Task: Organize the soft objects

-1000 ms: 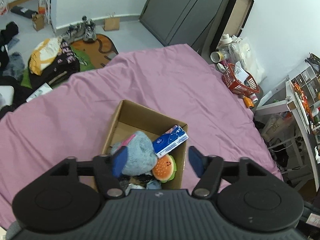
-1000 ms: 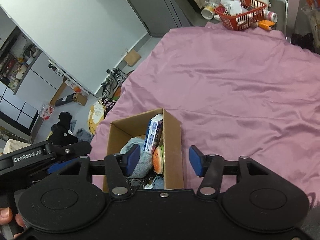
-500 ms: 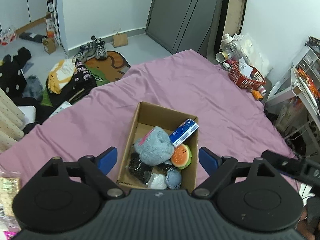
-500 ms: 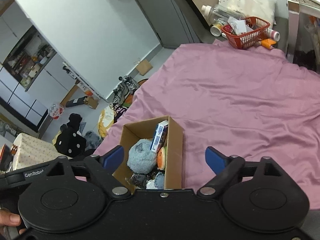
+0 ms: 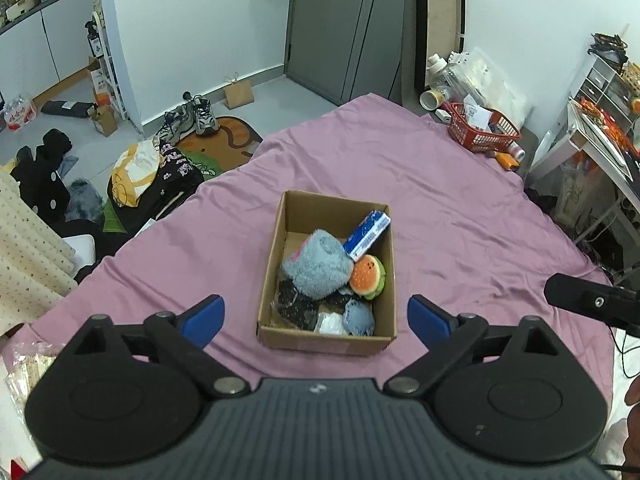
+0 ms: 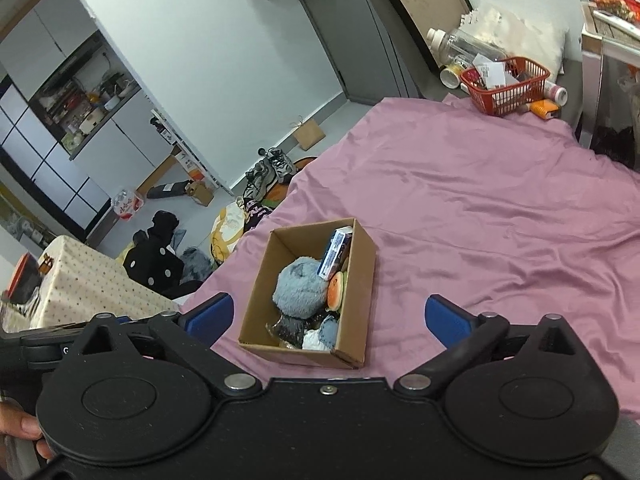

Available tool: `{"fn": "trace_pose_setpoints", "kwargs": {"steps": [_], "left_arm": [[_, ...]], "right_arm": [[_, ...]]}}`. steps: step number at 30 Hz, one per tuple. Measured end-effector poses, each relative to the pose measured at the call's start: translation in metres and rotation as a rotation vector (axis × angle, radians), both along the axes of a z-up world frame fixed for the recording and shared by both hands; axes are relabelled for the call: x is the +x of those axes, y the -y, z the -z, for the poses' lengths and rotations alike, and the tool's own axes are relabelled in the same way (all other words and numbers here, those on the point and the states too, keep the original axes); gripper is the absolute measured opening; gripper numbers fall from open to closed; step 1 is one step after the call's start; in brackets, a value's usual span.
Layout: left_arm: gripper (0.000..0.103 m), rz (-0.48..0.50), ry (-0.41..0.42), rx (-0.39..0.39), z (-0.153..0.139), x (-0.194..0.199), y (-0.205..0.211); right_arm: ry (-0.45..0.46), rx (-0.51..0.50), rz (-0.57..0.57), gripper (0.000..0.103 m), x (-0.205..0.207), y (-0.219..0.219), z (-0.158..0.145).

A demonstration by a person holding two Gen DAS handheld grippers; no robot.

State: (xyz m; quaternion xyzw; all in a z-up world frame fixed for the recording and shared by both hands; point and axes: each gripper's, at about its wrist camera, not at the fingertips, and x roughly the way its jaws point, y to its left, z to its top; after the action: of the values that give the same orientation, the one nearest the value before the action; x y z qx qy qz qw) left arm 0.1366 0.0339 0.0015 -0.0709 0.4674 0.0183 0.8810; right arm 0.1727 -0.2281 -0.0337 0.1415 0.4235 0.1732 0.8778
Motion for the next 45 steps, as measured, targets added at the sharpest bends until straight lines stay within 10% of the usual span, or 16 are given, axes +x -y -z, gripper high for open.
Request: {"fn": "trace_pose_setpoints", "kwargs": {"steps": [45], "left_arm": [[0.099, 0.083, 0.052, 0.007, -0.014, -0.055, 0.017]], "right_arm": [[0.072, -0.078, 0.036, 0.103, -0.063, 0.003, -0.015]]}}
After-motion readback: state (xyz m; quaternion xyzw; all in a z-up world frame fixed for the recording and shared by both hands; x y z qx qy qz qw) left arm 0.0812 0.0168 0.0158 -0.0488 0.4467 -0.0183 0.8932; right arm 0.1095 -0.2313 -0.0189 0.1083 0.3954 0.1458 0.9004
